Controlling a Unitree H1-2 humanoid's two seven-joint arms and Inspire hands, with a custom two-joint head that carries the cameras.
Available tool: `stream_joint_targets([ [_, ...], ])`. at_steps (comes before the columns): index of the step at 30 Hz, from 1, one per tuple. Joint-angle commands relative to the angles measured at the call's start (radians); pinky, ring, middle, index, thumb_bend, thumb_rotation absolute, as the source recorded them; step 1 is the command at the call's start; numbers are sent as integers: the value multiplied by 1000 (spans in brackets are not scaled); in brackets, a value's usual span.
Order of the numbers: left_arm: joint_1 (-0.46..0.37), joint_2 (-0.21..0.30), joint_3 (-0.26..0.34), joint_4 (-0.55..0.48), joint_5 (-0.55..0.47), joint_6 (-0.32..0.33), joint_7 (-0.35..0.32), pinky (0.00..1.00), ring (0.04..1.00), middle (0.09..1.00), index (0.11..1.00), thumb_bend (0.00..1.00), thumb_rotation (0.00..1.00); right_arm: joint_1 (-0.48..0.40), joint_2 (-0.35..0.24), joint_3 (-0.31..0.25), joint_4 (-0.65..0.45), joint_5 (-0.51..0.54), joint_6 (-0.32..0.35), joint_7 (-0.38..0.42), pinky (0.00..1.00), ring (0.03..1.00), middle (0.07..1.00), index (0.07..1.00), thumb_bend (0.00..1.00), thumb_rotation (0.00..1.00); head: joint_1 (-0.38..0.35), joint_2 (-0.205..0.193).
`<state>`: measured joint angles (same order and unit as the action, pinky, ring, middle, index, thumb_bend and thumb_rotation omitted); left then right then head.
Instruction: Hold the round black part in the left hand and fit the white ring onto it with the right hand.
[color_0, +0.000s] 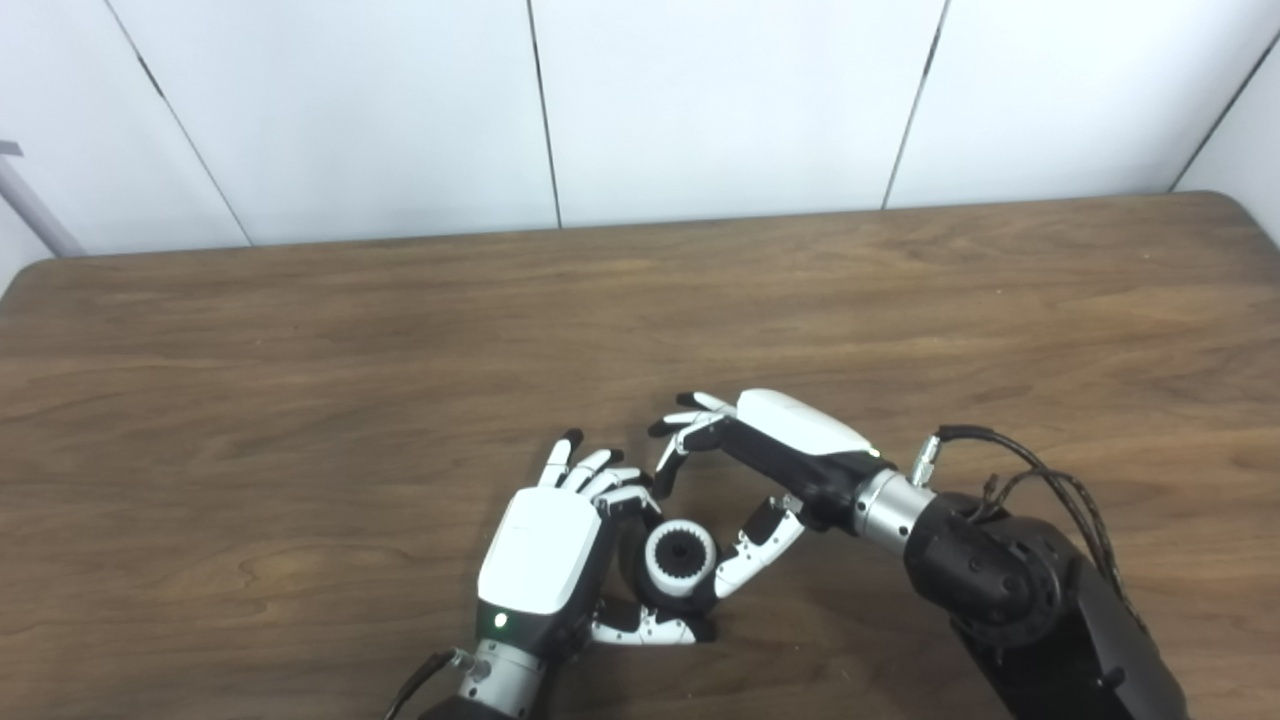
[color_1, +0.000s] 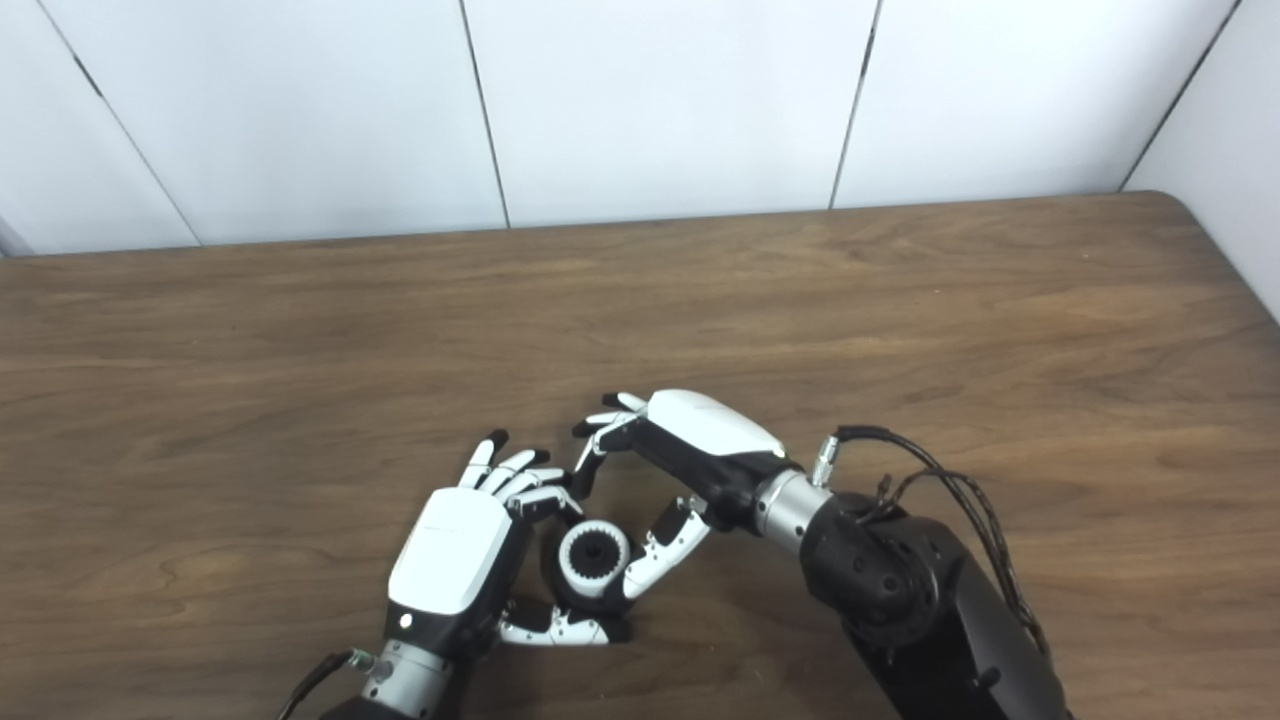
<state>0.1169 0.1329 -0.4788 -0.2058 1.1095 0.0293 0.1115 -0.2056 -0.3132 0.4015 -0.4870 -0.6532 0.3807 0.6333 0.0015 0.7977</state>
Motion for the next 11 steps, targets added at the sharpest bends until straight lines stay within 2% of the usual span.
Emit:
stream_joint_targets([
  [1,-11,0,-1,-11,16,-2,-1,1000,869,759,483,525,61,-30,-2,-14,-26,1,-28,-23,914,1000,891,615,1000,206,0,1],
  [7,-13,-1,-2,-10,21,0,-4,1000,871,760,483,526,61,-34,-11,-25,-34,9,-22,-17,920,1000,892,607,1000,194,1,0],
  [11,-14,0,-2,-3,26,-1,6,1000,867,757,483,526,61,-39,-34,-55,-59,17,-1,-3,925,1000,888,607,1000,200,0,-2],
])
